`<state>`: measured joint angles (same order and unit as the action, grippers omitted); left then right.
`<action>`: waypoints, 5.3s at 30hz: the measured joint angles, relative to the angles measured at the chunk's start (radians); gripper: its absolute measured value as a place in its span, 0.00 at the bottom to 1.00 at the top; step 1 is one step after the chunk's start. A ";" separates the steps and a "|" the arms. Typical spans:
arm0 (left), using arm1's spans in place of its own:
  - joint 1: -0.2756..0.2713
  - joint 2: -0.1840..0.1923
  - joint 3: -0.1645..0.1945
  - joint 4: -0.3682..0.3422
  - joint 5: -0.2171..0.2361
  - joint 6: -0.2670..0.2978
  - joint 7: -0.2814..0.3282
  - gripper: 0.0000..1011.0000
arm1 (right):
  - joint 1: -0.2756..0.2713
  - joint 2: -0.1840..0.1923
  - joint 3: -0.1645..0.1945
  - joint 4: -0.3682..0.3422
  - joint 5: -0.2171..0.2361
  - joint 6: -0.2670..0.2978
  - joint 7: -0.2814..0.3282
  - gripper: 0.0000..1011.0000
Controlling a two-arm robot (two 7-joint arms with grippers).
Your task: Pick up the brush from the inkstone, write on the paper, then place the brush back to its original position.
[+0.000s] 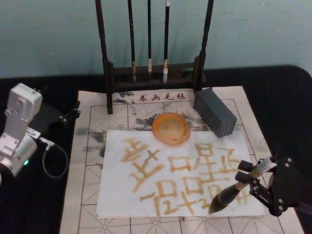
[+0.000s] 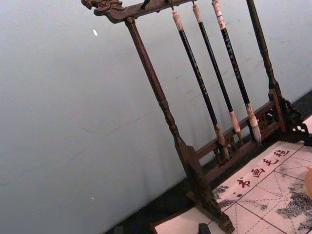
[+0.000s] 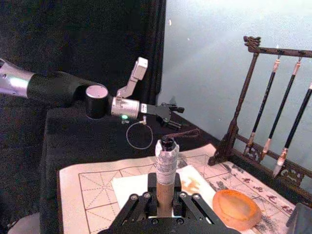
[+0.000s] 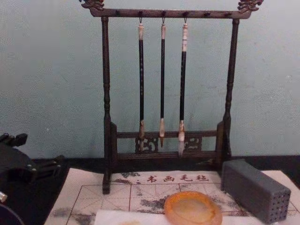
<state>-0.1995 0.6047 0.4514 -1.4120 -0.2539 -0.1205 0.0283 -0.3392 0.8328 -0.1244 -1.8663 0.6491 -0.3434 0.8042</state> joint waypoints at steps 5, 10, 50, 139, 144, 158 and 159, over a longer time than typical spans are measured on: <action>0.000 0.000 0.000 0.000 0.000 0.000 0.000 0.99 | 0.001 0.000 -0.006 -0.004 -0.001 0.001 0.003 0.18; 0.000 0.000 0.000 0.000 0.000 0.000 0.000 0.99 | 0.003 0.000 -0.013 -0.009 -0.002 0.002 0.004 0.18; 0.000 0.000 0.000 0.000 0.000 0.000 0.000 0.99 | 0.221 -0.167 -0.058 0.077 0.370 0.242 -0.146 0.18; 0.000 0.000 0.000 0.000 0.000 0.000 0.000 0.99 | 0.574 -0.538 -0.174 0.504 0.449 0.413 -0.672 0.18; 0.000 0.000 0.000 0.000 0.000 0.000 0.000 0.99 | 0.575 -0.537 -0.174 0.504 0.449 0.412 -0.673 0.18; 0.000 0.000 0.000 0.000 0.000 0.000 0.000 0.99 | 0.574 -0.537 -0.174 0.503 0.449 0.411 -0.673 0.24; 0.000 0.000 0.000 0.000 0.000 0.000 0.000 0.99 | 0.574 -0.537 -0.174 0.503 0.449 0.411 -0.673 0.26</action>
<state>-0.1995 0.6047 0.4514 -1.4120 -0.2539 -0.1205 0.0283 0.2351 0.2957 -0.2981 -1.3632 1.0977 0.0673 0.1313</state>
